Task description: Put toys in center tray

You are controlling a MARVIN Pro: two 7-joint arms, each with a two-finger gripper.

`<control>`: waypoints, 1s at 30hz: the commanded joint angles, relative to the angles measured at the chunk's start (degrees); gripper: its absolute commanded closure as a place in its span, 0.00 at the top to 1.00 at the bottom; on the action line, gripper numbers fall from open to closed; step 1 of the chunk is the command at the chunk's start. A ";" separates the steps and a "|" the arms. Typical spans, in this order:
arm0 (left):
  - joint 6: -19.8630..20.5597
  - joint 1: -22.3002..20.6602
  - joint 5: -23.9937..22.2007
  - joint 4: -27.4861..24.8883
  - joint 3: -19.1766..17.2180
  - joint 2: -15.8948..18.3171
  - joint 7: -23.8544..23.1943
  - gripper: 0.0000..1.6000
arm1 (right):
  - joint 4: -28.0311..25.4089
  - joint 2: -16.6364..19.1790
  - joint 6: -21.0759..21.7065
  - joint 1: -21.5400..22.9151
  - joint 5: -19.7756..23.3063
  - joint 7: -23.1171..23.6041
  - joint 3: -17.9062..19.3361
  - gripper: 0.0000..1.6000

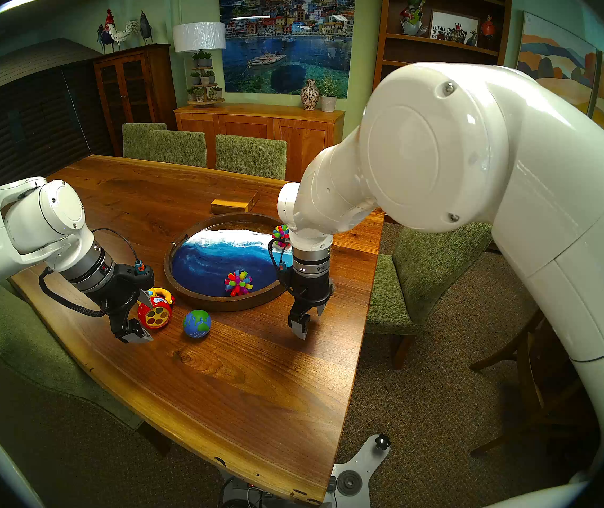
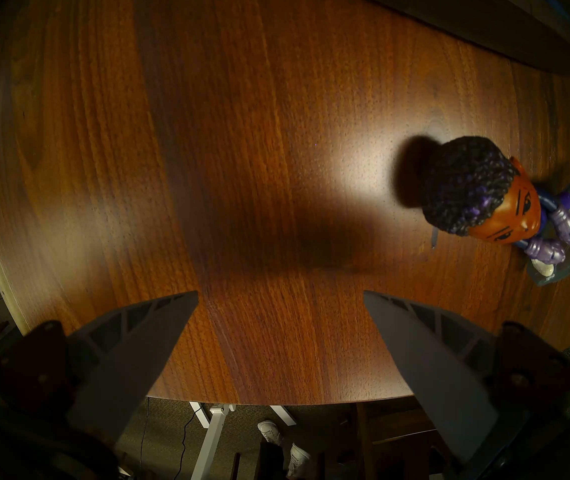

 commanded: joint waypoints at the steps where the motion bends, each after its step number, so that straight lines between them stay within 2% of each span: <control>1: 0.00 -1.09 -0.02 0.04 -1.01 -0.14 0.09 1.00 | 2.78 1.67 -1.02 2.50 -1.76 1.37 -1.33 1.00; 9: -0.04 -1.07 -0.05 0.07 -0.97 -0.17 0.13 1.00 | 6.53 3.47 -3.40 2.99 -4.30 3.93 -3.41 1.00; 18: -0.04 -1.10 -0.06 0.07 -0.97 -0.16 0.12 1.00 | 14.43 4.50 -11.58 -2.33 -10.82 9.44 -6.07 1.00; 30: -0.09 -1.07 -0.09 0.09 -0.93 -0.19 0.15 1.00 | 24.45 3.49 -17.18 -10.86 -16.19 11.60 -9.04 1.00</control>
